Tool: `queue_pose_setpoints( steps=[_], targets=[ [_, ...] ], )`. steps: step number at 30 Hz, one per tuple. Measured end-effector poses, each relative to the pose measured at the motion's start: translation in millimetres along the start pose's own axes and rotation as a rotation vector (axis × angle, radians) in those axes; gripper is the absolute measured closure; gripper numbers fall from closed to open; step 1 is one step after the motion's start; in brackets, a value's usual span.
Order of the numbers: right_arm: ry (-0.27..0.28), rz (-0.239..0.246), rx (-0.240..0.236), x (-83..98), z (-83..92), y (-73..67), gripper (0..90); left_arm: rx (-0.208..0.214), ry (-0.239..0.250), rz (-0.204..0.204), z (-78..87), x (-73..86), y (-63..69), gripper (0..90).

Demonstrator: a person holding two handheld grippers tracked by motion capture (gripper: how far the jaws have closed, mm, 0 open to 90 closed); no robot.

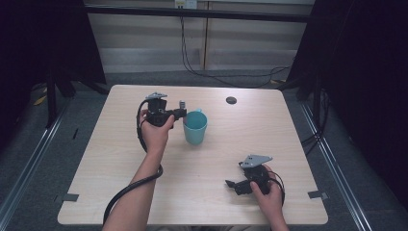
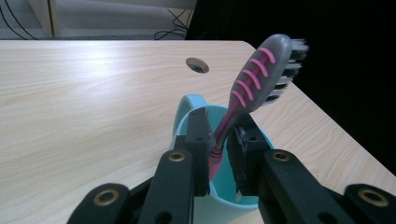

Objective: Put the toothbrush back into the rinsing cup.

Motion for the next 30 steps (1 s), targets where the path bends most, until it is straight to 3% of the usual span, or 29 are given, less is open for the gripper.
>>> queue_pose_setpoints(
  steps=[11, 30],
  targets=[
    [0.001, -0.001, 0.000, -0.1, 0.0, -0.1, 11.9, -0.002, 0.003, 0.000, -0.2, 1.4, -1.8, 78.1],
    [0.001, -0.001, 0.000, -0.1, 0.0, -0.1, 11.9, -0.018, 0.007, -0.017, 3.5, 1.4, -3.7, 59.1]
  ],
)
Point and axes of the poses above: each handheld gripper's, and its own axes: z roughly backward along the jaws, x roughly out of its underside, y roughly to its right, the point moved 8 cm from there along -z, roughly forward along the jaws, and after that the axes turned 8 degrees about z, right-handed, at the moved point
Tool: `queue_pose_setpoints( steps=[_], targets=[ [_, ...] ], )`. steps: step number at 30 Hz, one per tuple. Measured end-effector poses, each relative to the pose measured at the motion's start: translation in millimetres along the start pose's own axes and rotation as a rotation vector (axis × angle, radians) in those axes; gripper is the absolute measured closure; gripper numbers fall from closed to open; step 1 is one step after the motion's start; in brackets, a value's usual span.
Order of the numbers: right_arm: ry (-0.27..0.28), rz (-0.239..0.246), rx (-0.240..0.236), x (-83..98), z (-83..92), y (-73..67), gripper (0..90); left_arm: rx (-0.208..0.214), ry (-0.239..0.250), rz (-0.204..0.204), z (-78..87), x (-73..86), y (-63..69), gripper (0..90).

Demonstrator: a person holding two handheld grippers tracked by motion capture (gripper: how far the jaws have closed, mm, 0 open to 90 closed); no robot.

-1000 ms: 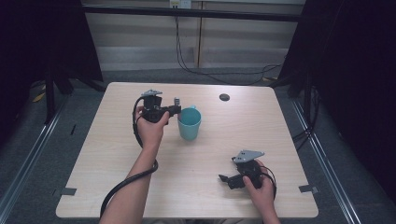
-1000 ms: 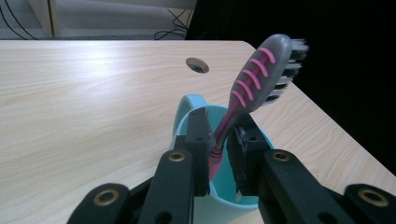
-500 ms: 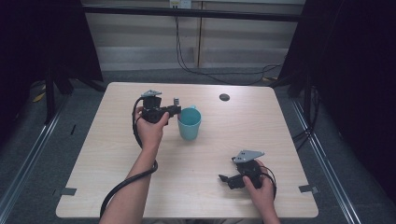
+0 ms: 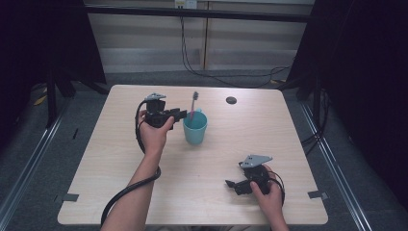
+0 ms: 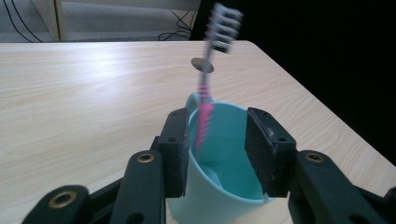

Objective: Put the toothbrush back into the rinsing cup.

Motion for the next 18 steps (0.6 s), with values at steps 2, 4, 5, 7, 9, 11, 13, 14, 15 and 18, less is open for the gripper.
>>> queue_pose_setpoints(
  steps=[2, 4, 5, 7, 9, 11, 13, 14, 15, 18],
  targets=[
    [0.000, 0.000, 0.000, 0.0, 0.0, 0.0, 11.9, -0.004, -0.002, -0.002, 0.3, 0.4, -0.5, 55.6],
    [0.000, 0.000, 0.000, 0.0, 0.0, 0.0, 11.9, -0.007, -0.002, -0.006, 0.8, 0.7, -0.8, 52.9],
    [0.000, 0.000, 0.000, 0.0, 0.0, 0.0, 11.9, -0.008, 0.005, -0.008, 0.9, 0.4, -0.9, 51.5],
    [0.000, 0.000, 0.000, 0.0, 0.0, 0.0, 11.9, -0.013, 0.000, -0.020, 2.1, 0.8, -1.5, 47.5],
    [0.000, 0.000, 0.000, 0.0, 0.0, 0.0, 11.9, -0.013, -0.001, -0.027, 2.4, 1.3, -1.5, 45.6],
    [0.000, 0.000, 0.000, 0.0, 0.0, 0.0, 11.9, -0.018, -0.007, -0.032, 2.8, 2.3, -1.9, 42.4],
    [0.000, 0.000, 0.000, 0.0, 0.0, 0.0, 11.9, -0.022, -0.013, -0.035, 3.5, 3.8, -2.8, 39.3],
    [0.000, 0.000, 0.000, 0.0, 0.0, 0.0, 11.9, -0.024, -0.014, -0.035, 3.7, 4.3, -3.3, 37.9],
    [0.000, 0.000, 0.000, 0.0, 0.0, 0.0, 11.9, -0.026, -0.017, -0.038, 4.3, 5.0, -3.9, 37.0],
    [0.000, 0.000, 0.000, 0.0, 0.0, 0.0, 11.9, -0.036, -0.021, -0.044, 5.7, 6.7, -5.6, 34.2]
  ],
)
Point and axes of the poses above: each handheld gripper's, and its own axes: z roughly backward along the jaws, x roughly out of its underside, y roughly to its right, the point moved 8 cm from there along -z, roughly forward along the jaws, and after that the axes turned 8 degrees about z, right-handed, at the moved point
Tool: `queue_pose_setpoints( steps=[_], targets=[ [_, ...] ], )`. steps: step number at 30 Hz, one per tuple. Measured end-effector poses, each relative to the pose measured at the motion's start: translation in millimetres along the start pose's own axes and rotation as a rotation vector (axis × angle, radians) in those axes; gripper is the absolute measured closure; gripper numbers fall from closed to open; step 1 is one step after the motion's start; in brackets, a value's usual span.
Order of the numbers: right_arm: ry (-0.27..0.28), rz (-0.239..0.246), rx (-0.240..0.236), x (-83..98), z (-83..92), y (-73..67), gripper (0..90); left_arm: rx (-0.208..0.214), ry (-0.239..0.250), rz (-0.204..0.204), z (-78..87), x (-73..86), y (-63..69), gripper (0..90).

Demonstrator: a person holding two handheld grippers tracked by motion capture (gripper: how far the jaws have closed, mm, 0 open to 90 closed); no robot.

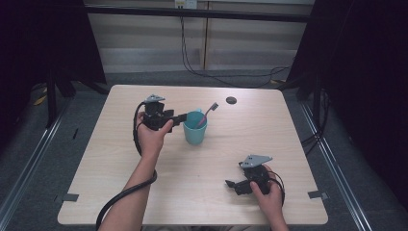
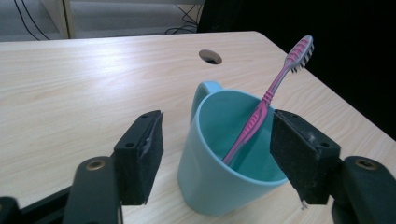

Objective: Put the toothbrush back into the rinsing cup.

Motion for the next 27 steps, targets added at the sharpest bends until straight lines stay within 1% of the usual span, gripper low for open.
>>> queue_pose_setpoints(
  steps=[7, 8, 13, 15, 20, 26, 27],
  targets=[
    [0.000, 0.000, 0.000, 0.0, 0.0, 0.0, 11.9, -0.016, -0.010, -0.011, 3.8, 3.4, -3.3, 29.1],
    [-0.001, 0.000, 0.000, 0.1, 0.0, 0.0, 11.9, -0.018, -0.015, -0.018, 4.7, 4.0, -4.3, 28.6],
    [0.000, 0.000, 0.000, 0.0, 0.0, 0.0, 11.9, -0.026, -0.013, -0.022, 7.6, 4.6, -5.6, 25.7],
    [0.000, 0.000, 0.000, 0.0, 0.0, 0.0, 11.9, -0.027, -0.015, -0.034, 9.3, 5.2, -5.5, 25.0],
    [0.000, 0.001, 0.000, 0.0, 0.0, 0.0, 11.9, -0.029, -0.025, -0.044, 11.3, 7.8, -4.1, 23.6],
    [0.000, 0.000, 0.000, 0.0, 0.0, 0.0, 11.9, -0.027, -0.022, -0.041, 14.1, 9.1, -3.9, 23.5],
    [0.000, 0.000, 0.000, 0.0, 0.0, 0.0, 11.9, -0.029, -0.027, -0.045, 14.5, 9.6, -4.3, 23.5]
  ],
)
Point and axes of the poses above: each handheld gripper's, and its own axes: z roughly backward along the jaws, x roughly out of its underside, y roughly to its right, the point moved 8 cm from there along -z, roughly forward along the jaws, and after that the axes turned 8 degrees about z, right-handed, at the moved point
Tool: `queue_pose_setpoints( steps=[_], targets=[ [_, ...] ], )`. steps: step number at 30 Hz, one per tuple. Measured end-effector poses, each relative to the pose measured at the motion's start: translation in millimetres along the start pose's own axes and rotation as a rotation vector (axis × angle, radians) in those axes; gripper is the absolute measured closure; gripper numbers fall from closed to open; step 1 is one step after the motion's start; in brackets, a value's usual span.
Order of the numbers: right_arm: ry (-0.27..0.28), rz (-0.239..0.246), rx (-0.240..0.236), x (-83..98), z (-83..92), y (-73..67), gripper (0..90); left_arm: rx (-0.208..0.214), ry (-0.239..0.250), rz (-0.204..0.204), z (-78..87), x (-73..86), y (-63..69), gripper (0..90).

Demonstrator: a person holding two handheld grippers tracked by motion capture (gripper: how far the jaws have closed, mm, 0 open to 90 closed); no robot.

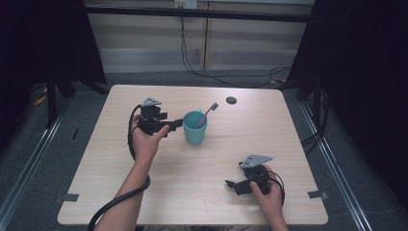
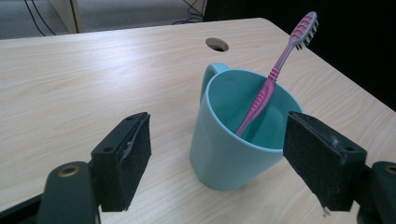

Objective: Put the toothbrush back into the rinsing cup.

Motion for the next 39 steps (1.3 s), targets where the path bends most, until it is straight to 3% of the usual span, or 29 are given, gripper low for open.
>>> queue_pose_setpoints(
  steps=[39],
  targets=[
    [0.000, 0.000, 0.000, 0.0, 0.0, 0.1, 11.9, -0.001, -0.034, -0.023, 11.0, 33.4, -9.9, 20.7]
  ],
)
Point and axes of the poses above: each handheld gripper's, and its own axes: z roughly backward along the jaws, x roughly out of its underside, y roughly to its right, the point moved 8 cm from there along -z, roughly forward along the jaws, and after that the axes turned 8 degrees about z, right-handed, at the moved point
